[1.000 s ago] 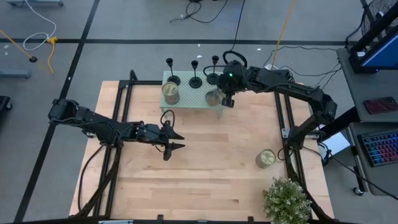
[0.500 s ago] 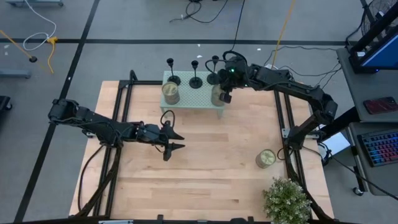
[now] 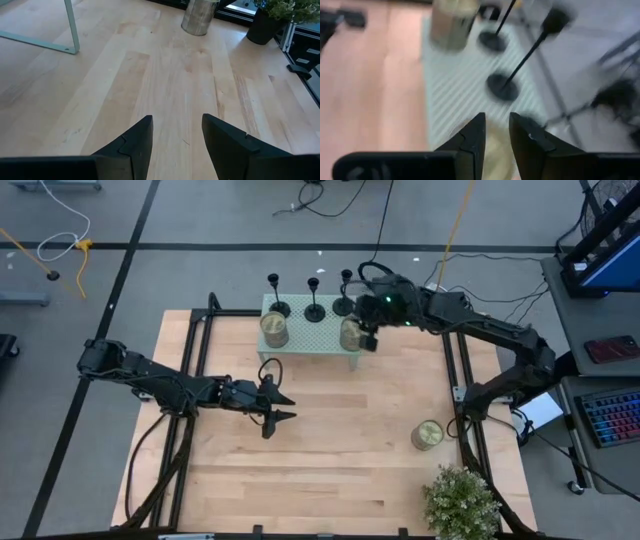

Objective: Pick & Place candle stick holders
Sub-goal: Put the scented candle on the shelf

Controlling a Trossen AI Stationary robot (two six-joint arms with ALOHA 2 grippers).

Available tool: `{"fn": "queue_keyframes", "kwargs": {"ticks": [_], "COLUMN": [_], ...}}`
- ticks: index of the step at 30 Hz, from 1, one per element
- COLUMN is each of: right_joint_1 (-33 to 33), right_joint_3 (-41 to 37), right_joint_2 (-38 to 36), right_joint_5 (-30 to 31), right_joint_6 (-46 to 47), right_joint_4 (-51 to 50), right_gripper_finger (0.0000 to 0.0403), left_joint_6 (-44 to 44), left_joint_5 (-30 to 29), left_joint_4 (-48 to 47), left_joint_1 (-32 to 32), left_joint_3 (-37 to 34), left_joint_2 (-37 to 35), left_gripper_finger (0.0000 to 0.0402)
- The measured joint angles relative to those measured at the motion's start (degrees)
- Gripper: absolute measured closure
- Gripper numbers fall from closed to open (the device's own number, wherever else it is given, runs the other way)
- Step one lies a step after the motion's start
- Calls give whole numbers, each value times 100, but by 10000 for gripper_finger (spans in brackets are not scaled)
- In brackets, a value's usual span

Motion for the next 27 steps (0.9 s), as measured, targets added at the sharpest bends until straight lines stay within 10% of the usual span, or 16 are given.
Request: {"fn": "queue_keyframes", "kwargs": {"ticks": [9, 27], "right_joint_1": [465, 433], "right_joint_3": [-388, -2431], "right_joint_2": [-422, -476], "right_joint_5": [1116, 1320], "right_joint_6": [1323, 496], "right_joint_4": [-1665, 1242], "right_gripper_finger": [325, 279], "left_joint_6": [33, 37], "left_joint_5": [-1, -2], "left_joint_4": [10, 20], "left_joint_1": [0, -2], "left_joint_3": [0, 0], "left_joint_2": [0, 0], "left_gripper_finger": [227, 227]}}
